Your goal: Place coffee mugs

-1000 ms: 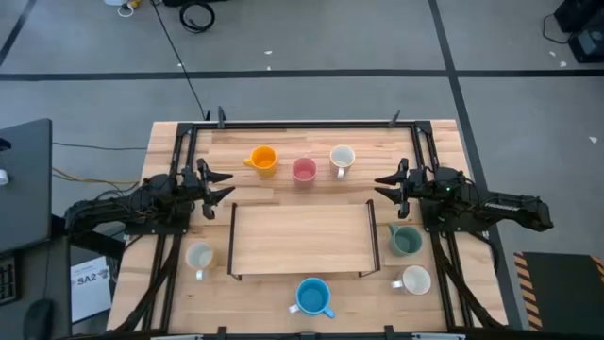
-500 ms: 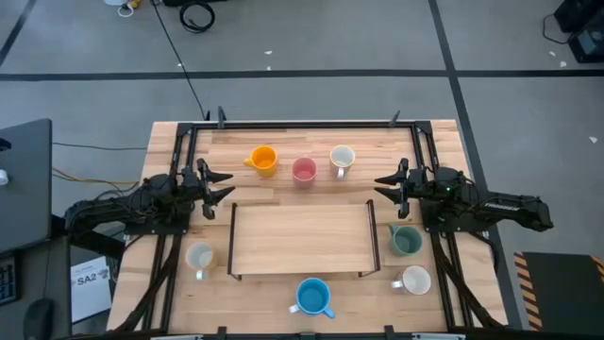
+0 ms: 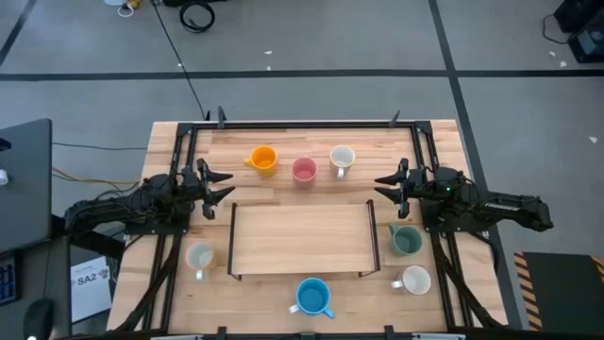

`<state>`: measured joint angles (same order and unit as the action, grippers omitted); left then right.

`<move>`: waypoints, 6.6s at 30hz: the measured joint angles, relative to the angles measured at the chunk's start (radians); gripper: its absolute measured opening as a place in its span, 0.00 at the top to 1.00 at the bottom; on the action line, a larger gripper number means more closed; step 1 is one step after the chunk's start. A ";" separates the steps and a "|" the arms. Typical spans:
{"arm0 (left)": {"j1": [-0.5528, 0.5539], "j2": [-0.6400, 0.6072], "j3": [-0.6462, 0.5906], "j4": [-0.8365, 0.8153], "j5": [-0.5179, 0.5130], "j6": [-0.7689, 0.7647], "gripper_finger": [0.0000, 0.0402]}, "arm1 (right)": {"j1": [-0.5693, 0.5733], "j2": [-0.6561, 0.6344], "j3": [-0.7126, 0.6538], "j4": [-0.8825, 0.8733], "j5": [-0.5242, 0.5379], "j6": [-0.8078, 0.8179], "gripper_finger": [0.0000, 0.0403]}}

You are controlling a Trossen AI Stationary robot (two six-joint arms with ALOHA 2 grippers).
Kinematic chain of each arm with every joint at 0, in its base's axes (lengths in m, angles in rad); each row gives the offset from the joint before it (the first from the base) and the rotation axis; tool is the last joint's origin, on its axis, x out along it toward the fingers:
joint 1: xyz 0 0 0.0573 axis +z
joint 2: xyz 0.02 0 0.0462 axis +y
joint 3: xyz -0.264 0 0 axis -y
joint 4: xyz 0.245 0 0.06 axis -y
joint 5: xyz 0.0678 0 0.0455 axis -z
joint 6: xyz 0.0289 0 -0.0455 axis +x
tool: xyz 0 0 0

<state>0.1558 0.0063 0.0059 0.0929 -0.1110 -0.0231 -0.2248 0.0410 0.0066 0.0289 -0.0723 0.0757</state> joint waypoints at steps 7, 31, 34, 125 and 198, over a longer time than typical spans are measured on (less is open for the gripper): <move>0.000 0.000 0.000 0.000 0.000 0.000 0.53 | 0.000 0.000 0.000 0.000 0.000 0.000 0.67; 0.000 0.000 0.000 0.000 0.000 0.008 0.53 | 0.000 0.000 0.000 0.056 0.001 0.000 0.66; 0.000 0.000 0.000 0.000 0.000 0.008 0.53 | 0.000 0.000 0.000 0.098 0.001 0.000 0.63; 0.000 0.000 0.000 -0.001 0.000 0.008 0.53 | -0.405 1.351 0.749 -0.302 -0.038 0.534 0.41; 0.000 0.000 0.000 -0.011 0.000 0.008 0.53 | -0.139 1.356 1.657 -1.241 -0.050 0.296 0.92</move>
<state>0.1562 0.0062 0.0063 0.0822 -0.1108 -0.0151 -0.3634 1.3968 1.6638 -1.2121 -0.1221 0.3719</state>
